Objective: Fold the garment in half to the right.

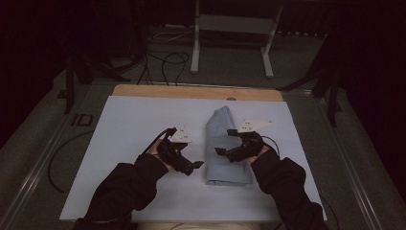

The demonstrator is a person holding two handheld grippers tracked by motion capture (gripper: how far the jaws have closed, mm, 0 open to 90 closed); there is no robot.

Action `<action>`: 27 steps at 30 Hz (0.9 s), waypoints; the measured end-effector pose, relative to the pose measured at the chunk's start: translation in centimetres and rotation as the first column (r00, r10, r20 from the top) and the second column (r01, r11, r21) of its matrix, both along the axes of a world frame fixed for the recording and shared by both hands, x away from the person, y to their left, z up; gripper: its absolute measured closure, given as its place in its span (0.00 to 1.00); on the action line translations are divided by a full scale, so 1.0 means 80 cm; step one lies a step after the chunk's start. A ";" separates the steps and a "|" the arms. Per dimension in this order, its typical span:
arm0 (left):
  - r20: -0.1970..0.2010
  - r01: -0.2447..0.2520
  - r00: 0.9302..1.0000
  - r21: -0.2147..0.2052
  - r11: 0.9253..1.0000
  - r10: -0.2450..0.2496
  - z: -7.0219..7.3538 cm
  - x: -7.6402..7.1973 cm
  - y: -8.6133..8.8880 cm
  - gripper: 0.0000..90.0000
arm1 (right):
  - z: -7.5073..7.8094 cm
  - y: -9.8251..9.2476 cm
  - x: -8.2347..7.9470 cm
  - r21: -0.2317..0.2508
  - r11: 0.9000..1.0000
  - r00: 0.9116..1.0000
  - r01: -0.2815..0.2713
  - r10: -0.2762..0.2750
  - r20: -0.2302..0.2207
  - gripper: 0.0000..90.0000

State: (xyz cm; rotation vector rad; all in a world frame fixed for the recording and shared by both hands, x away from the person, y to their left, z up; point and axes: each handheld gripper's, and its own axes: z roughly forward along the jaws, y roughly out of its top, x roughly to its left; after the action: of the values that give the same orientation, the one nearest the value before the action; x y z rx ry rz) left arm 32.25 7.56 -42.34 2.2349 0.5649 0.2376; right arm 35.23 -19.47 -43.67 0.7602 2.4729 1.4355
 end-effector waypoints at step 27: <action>-0.034 -0.096 0.995 -0.005 0.995 0.096 -0.060 -0.033 0.123 0.00 | -0.052 -0.071 -0.081 0.007 0.996 0.996 0.092 -0.092 -0.013 0.11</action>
State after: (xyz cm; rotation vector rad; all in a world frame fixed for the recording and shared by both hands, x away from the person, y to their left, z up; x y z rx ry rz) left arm 29.61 17.41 -47.10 2.2113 0.6917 0.2465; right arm 28.72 -25.19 -47.85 0.8746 2.4093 1.4123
